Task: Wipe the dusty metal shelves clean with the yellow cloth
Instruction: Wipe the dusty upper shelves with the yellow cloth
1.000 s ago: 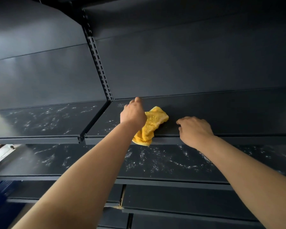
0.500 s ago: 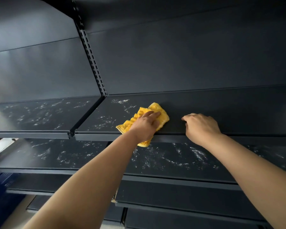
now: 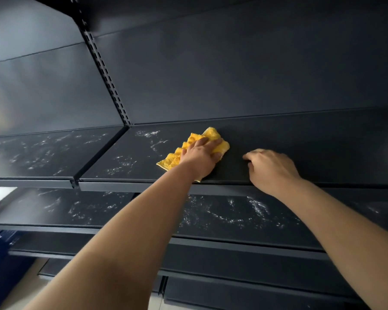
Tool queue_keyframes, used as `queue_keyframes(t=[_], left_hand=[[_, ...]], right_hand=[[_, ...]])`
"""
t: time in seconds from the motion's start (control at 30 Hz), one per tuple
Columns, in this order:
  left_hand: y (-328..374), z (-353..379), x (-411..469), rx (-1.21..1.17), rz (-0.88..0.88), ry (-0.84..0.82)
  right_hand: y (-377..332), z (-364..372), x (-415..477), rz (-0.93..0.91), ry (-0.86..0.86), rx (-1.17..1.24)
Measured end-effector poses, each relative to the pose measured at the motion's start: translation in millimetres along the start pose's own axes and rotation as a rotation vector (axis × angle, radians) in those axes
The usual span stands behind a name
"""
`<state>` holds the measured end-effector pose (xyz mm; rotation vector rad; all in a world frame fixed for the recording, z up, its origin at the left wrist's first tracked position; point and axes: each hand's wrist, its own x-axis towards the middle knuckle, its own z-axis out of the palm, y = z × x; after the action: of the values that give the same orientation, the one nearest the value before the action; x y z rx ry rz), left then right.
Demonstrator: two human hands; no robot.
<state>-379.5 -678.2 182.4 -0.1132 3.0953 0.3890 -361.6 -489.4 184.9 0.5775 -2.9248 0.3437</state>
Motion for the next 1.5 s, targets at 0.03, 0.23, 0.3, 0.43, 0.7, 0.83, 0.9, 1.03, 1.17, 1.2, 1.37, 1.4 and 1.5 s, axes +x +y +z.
queue_keyframes(t=[0.03,0.23,0.3,0.43,0.7,0.83,0.9,1.03,1.17,1.2,1.37,1.4,1.5], left_hand=[[0,-1,5,0.002,-0.005,-0.005],[-4,-3,39,0.002,-0.006,-0.009],[-7,-4,50,-0.006,-0.01,-0.01],[-24,-8,73,-0.021,-0.013,-0.001],[-95,-25,104,-0.038,-0.027,0.03],[-141,-37,109,-0.033,-0.087,0.058],[-165,-42,111,-0.032,-0.119,0.074],[-205,-50,116,-0.026,-0.18,0.087],[-233,-57,117,-0.024,-0.261,0.109],[-237,-58,115,-0.029,-0.273,0.111],[-250,-62,98,-0.013,-0.346,0.139],[-251,-62,91,-0.005,-0.362,0.136],[-256,-63,69,-0.015,-0.378,0.138]], right_hand=[[-2,0,3,-0.003,-0.005,0.006],[-19,6,27,-0.017,-0.01,0.014],[-25,7,35,-0.008,-0.011,0.001],[-45,11,55,0.005,-0.017,-0.019],[-105,26,103,-0.003,-0.079,-0.016],[-135,38,123,-0.012,-0.103,-0.032],[-146,43,130,0.002,-0.117,-0.034],[-161,49,140,0.076,-0.15,-0.082],[-173,52,145,0.141,-0.179,-0.15],[-176,53,144,0.148,-0.169,-0.161],[-178,58,137,0.12,-0.088,-0.183],[-175,59,135,0.112,-0.078,-0.168],[-164,58,129,0.089,-0.053,-0.088]])
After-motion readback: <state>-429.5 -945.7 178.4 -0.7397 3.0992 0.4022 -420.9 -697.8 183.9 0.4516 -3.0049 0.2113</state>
